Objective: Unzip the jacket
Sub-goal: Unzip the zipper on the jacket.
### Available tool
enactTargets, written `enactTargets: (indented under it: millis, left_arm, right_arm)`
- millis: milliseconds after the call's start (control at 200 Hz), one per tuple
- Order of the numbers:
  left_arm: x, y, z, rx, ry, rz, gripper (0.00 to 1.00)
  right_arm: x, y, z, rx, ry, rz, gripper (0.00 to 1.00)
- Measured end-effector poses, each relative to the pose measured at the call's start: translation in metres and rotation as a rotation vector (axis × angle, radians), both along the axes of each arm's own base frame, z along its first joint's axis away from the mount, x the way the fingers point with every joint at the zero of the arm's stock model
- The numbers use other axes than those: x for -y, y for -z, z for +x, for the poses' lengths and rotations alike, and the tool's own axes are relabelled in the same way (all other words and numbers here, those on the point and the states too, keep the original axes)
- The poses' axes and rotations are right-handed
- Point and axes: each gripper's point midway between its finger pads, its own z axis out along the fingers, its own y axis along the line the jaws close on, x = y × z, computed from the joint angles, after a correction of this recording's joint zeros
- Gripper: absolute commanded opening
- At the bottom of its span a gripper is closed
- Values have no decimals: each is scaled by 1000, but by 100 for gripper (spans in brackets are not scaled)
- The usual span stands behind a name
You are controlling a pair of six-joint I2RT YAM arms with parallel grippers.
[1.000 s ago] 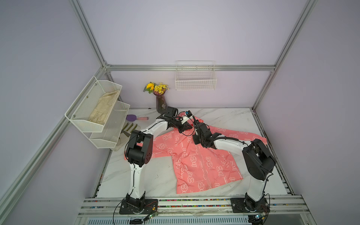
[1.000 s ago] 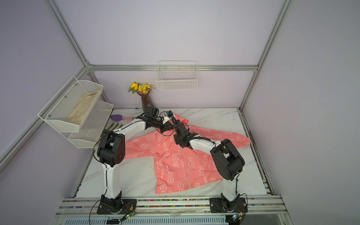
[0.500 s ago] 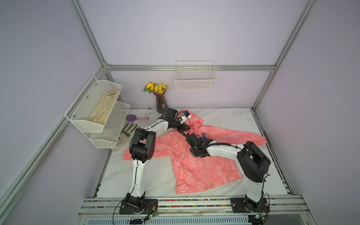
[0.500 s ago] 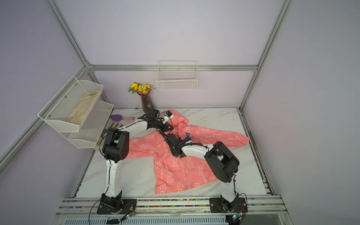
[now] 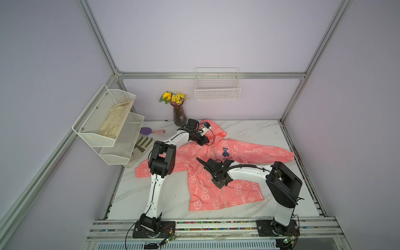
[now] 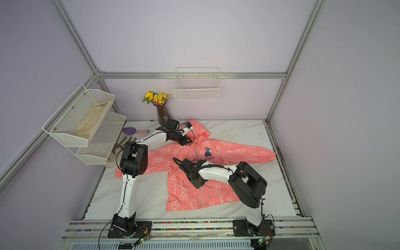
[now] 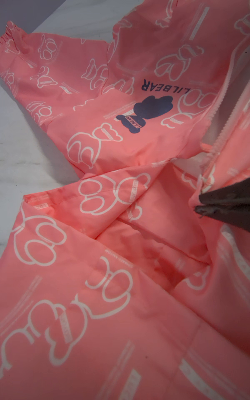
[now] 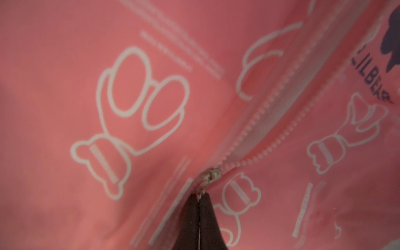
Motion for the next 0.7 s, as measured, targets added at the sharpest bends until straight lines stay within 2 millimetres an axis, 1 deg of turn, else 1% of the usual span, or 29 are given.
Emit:
enactTargets:
  millis: [70, 145, 230, 310, 420, 515, 700]
  left_arm:
    - [-1, 2, 5, -2, -19, 7, 0]
    - [-1, 3, 12, 6, -37, 14, 0]
    - [-1, 3, 21, 14, -57, 14, 0]
    - [0, 5, 25, 14, -67, 14, 0]
    - [0, 7, 26, 4, -77, 11, 0]
    - [0, 7, 25, 0, -78, 9, 0]
    - [1, 8, 21, -21, -66, 3, 0]
  right_arm:
    - [4, 0, -16, -36, 9, 1, 0]
    - [5, -1, -29, -62, 23, 5, 0]
    - [2, 0, -45, -97, 34, 20, 0]
    - [-7, 0, -61, -122, 33, 38, 0]
    - [-17, 0, -81, -126, 31, 46, 0]
    - [-21, 1, -95, -125, 43, 44, 0]
    - [-22, 2, -110, -105, 72, 29, 0]
